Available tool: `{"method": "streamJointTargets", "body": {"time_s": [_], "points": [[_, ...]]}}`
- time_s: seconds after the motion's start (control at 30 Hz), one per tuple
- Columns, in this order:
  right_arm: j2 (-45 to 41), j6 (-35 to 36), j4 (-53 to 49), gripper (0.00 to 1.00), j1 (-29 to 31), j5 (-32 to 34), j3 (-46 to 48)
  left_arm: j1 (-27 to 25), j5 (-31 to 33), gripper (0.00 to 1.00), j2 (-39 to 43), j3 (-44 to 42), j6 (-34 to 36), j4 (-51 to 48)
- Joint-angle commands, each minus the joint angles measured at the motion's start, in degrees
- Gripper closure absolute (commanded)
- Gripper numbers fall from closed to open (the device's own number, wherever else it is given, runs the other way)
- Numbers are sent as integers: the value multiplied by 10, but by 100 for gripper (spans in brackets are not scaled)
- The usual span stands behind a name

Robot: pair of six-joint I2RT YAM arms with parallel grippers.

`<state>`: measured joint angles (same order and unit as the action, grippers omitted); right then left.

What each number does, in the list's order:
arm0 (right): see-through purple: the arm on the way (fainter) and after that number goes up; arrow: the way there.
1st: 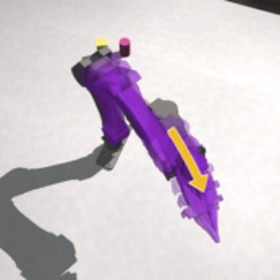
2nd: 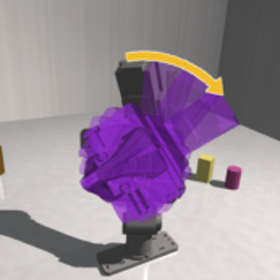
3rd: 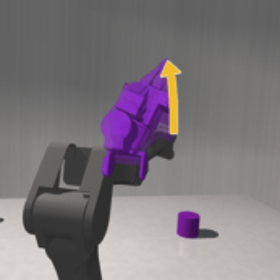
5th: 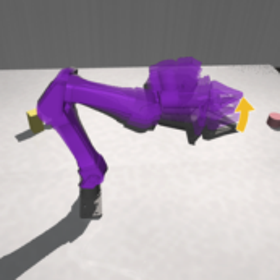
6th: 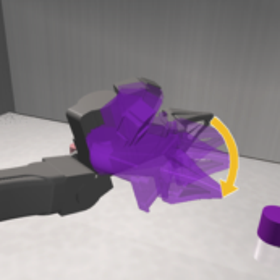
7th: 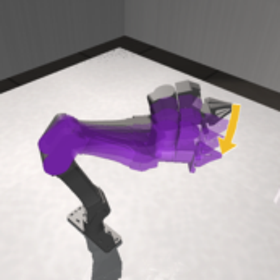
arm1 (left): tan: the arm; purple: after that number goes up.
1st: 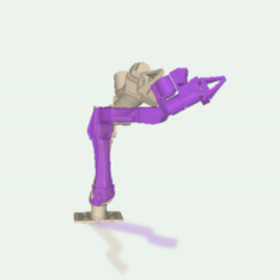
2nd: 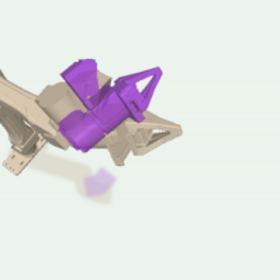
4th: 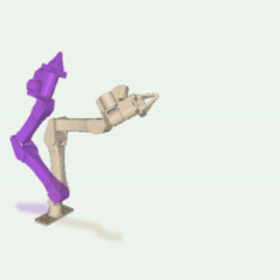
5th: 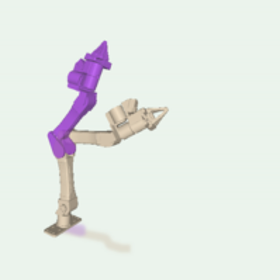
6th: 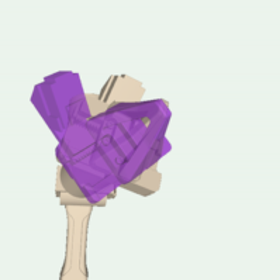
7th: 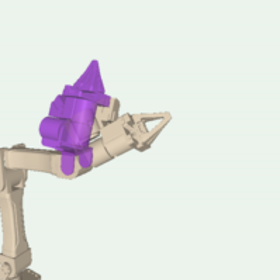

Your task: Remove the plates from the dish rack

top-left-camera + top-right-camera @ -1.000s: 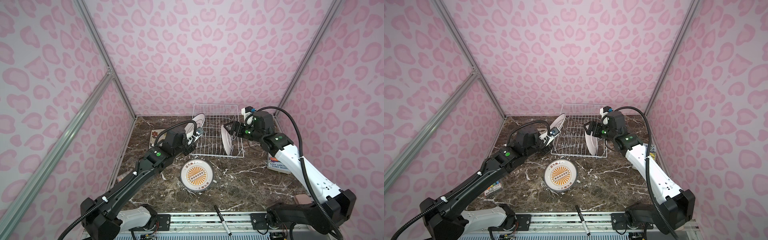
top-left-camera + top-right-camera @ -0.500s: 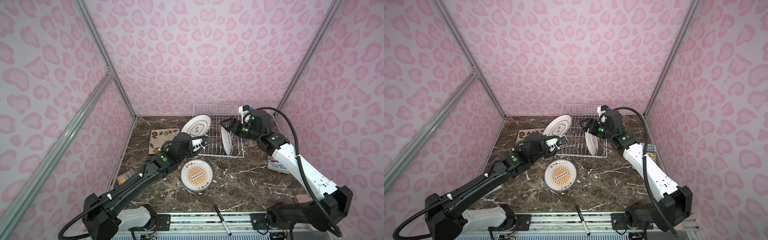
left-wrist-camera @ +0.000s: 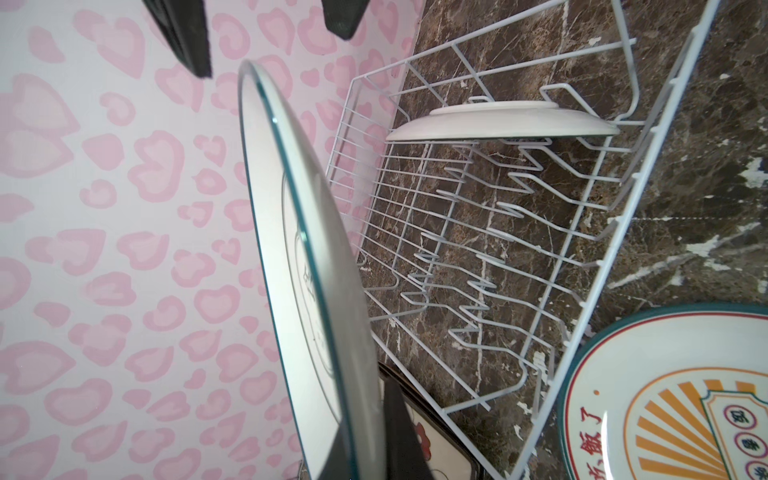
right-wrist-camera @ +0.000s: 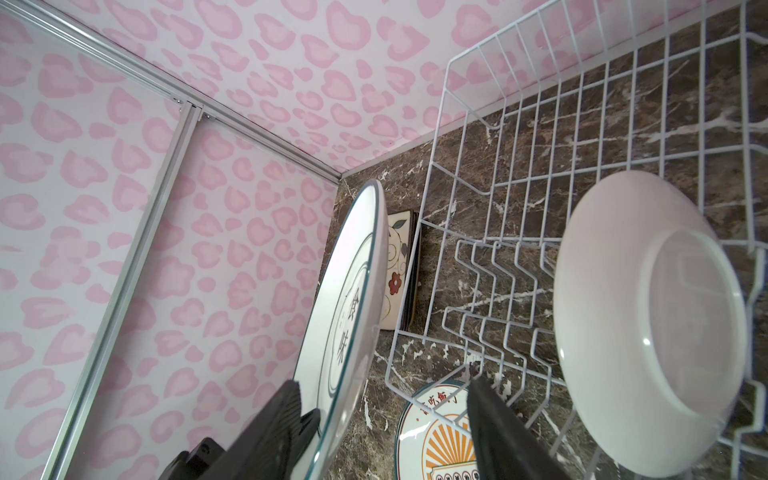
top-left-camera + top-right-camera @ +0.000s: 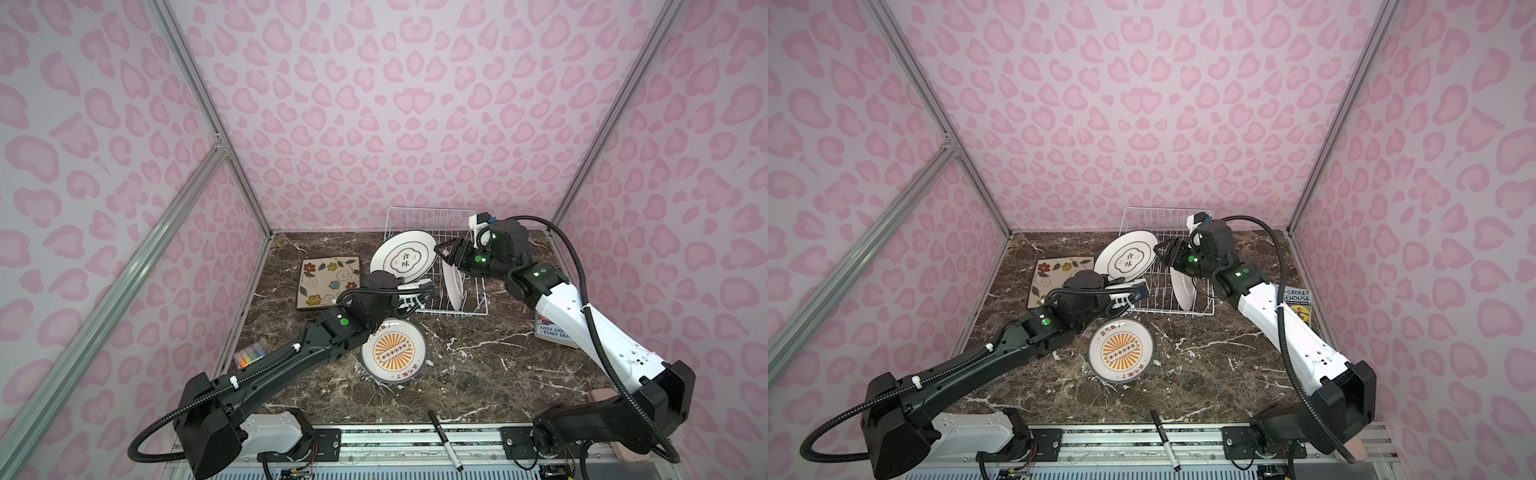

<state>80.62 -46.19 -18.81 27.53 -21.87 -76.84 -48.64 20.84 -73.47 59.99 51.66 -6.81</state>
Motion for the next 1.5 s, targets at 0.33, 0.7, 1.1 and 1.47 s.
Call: {"method": "streamJointTargets", "body": {"time_s": [0.33,0.7,1.1,1.47], "points": [[37,-23,-40,52,5,17,-17,-33,52,93,-35,-7,29,91],[53,-37,-49,66,6,8,-20,-48,70,91,-51,-17,50,128],[74,-44,-38,86,4,-5,-32,-51,77,84,-60,-26,56,152],[44,-59,-11,100,-8,7,-5,-52,94,55,-77,-13,24,155]]}}
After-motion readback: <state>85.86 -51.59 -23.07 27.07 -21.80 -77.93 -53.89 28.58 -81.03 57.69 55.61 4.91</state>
